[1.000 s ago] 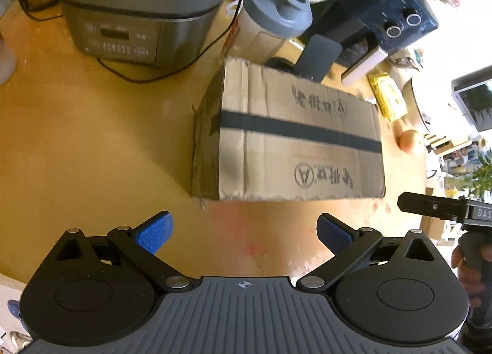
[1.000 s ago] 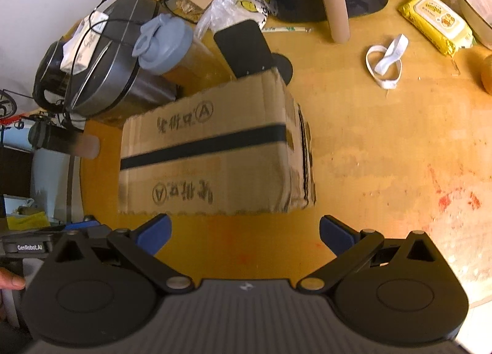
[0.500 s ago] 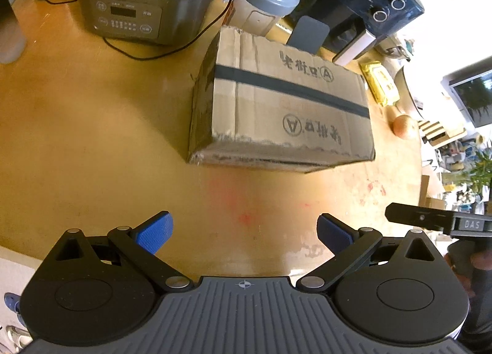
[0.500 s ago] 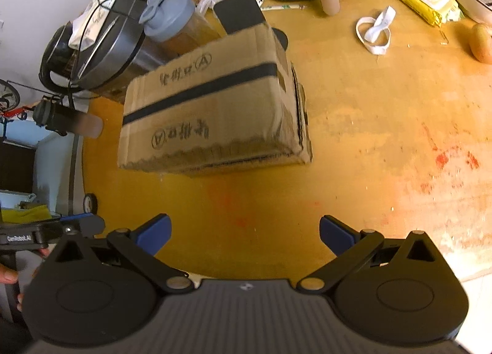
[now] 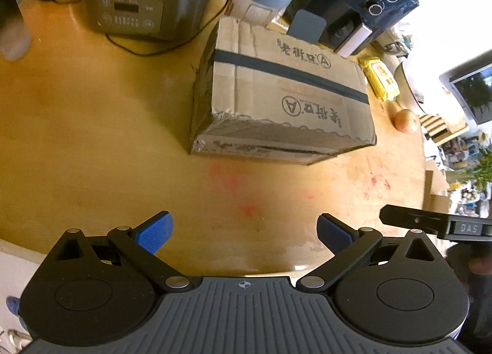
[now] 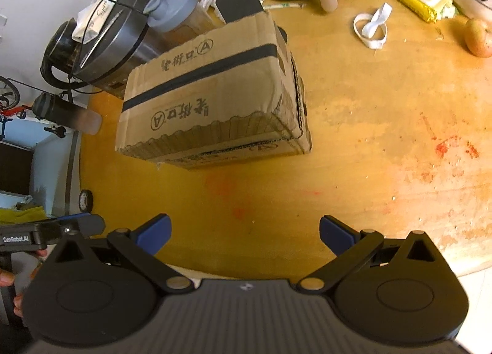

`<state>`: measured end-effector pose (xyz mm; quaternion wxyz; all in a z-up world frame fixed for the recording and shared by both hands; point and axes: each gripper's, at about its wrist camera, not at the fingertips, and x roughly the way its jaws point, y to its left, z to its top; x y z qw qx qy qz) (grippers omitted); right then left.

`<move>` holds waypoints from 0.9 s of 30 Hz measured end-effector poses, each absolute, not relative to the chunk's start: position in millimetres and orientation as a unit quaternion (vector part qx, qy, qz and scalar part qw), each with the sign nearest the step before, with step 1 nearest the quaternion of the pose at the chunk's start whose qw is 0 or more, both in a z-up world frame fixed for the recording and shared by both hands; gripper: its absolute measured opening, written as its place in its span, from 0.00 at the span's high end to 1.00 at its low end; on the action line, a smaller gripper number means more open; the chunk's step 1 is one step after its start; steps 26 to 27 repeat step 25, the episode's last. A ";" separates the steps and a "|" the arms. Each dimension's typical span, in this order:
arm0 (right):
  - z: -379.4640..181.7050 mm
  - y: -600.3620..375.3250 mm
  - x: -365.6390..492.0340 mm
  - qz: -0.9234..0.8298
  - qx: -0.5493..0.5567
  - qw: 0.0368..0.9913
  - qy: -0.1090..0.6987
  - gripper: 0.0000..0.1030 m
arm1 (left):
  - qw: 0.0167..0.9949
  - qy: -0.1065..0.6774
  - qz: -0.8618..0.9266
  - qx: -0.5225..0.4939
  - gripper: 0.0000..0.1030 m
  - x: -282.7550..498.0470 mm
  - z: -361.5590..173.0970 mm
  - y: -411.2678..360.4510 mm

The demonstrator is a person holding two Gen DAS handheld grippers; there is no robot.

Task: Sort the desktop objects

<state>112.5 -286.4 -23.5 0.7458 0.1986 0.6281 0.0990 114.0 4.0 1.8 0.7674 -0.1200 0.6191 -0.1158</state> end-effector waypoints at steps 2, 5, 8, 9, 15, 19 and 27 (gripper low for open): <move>-22.8 -286.4 109.6 0.100 0.199 0.754 0.618 0.00 | 0.783 0.603 -0.112 -0.108 0.00 110.5 3.1 1.1; -22.3 -285.7 104.5 0.100 0.195 0.769 0.601 0.00 | 0.801 0.580 -0.107 -0.099 0.00 104.7 4.1 -2.6; -22.0 -283.2 98.1 0.103 0.185 0.786 0.581 0.00 | 0.819 0.556 -0.103 -0.097 0.00 99.0 5.9 -5.8; -22.2 -282.2 96.1 0.104 0.182 0.791 0.575 0.00 | 0.825 0.547 -0.102 -0.097 0.00 97.0 6.7 -6.6; -22.2 -279.0 82.2 0.120 0.172 0.826 0.524 0.00 | 0.859 0.491 -0.107 -0.095 0.00 86.0 11.9 -11.3; -23.1 -281.3 79.0 0.124 0.182 0.832 0.509 0.00 | 0.865 0.482 -0.108 -0.090 0.00 83.4 11.4 -12.9; -23.4 -284.3 78.2 0.121 0.187 0.831 0.509 0.00 | 0.867 0.477 -0.118 -0.085 0.01 80.1 7.6 -12.8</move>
